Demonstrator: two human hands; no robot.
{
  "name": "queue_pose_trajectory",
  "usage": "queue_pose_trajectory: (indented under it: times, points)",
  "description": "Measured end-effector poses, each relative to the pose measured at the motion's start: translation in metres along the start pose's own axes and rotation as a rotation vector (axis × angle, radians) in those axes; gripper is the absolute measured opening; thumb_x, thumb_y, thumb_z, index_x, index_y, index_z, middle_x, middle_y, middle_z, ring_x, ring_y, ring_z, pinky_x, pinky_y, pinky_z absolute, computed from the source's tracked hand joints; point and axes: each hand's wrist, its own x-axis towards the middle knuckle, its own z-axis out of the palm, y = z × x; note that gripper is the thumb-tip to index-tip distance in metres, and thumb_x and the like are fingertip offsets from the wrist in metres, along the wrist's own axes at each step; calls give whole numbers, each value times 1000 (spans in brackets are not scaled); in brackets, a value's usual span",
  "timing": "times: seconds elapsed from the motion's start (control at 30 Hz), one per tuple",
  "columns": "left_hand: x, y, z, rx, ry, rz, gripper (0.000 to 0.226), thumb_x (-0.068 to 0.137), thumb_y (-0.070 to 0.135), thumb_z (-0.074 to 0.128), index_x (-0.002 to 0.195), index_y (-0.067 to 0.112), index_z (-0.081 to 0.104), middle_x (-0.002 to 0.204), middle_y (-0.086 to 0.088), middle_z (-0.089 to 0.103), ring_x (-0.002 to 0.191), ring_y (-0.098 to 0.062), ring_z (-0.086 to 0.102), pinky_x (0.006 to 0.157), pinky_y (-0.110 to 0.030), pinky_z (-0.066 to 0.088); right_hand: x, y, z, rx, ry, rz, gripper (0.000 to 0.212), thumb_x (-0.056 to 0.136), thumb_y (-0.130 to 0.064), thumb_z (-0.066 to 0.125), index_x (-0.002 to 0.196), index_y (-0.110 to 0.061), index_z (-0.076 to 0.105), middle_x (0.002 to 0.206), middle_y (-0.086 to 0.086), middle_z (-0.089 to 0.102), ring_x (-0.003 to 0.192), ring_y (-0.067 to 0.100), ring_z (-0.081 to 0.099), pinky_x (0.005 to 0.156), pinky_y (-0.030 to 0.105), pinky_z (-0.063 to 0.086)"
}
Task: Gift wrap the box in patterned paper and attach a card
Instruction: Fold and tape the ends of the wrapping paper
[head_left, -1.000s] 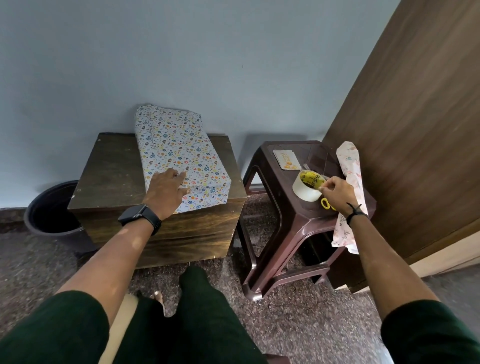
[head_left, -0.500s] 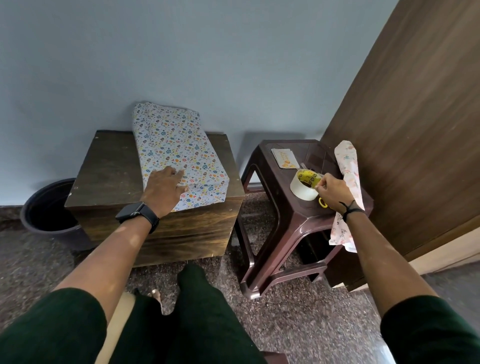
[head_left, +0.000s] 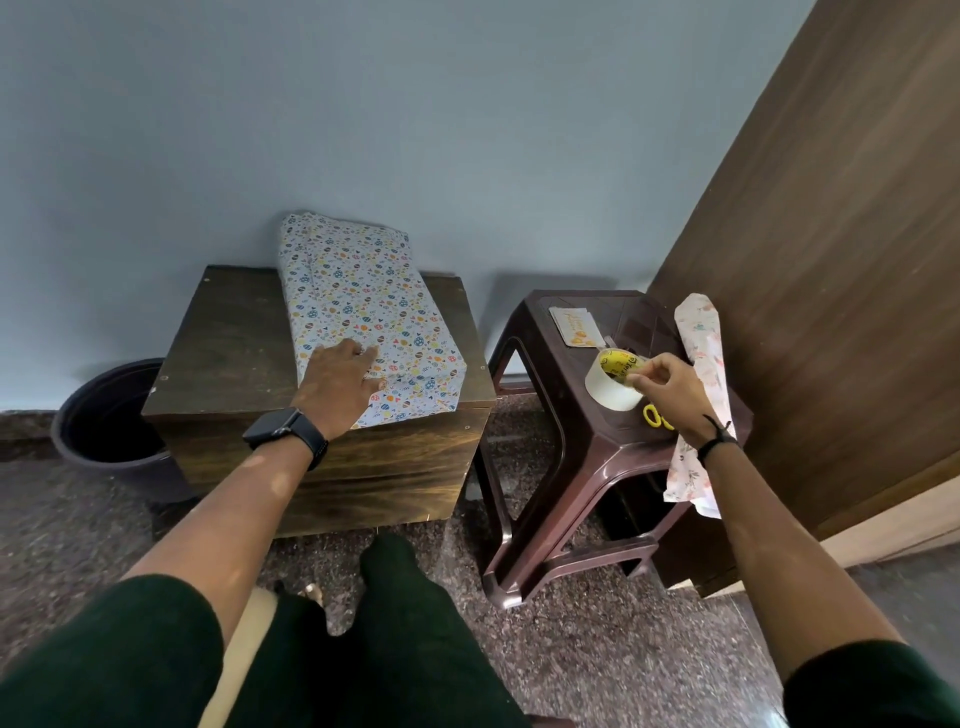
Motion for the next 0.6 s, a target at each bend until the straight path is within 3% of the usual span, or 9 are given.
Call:
queue_pose_trajectory:
  times: [0.1, 0.33, 0.47, 0.6]
  points:
    - [-1, 2, -3, 0, -8, -9, 51, 100, 31, 42, 146, 11, 33, 144, -11, 36, 130, -28, 34, 111, -36, 19, -6, -19, 15, 123, -81, -90, 23, 78, -12, 76, 73, -21, 55, 88, 4, 70, 89, 21, 67, 91, 45, 52]
    - [-2, 2, -8, -29, -37, -7, 53, 100, 32, 43, 146, 10, 32, 145, -11, 36, 132, -26, 32, 111, -32, 20, -34, -88, 94, 161, -336, -343, 28, 78, -7, 74, 84, -21, 51, 87, 8, 70, 82, 20, 68, 76, 30, 55]
    - [-3, 0, -9, -116, -3, -2, 52, 96, 31, 51, 142, 10, 40, 142, -11, 41, 130, -26, 35, 110, -32, 23, -48, -117, 149, 124, -363, -457, 31, 79, -8, 73, 92, -19, 48, 82, -5, 67, 75, 7, 65, 70, 18, 51]
    - [-4, -1, -9, -92, 29, 9, 51, 95, 30, 53, 141, 10, 42, 138, -9, 46, 126, -24, 39, 105, -31, 26, -56, -133, 189, 97, -305, -555, 32, 79, -8, 72, 99, -13, 48, 78, -6, 65, 67, -5, 58, 63, 9, 45]
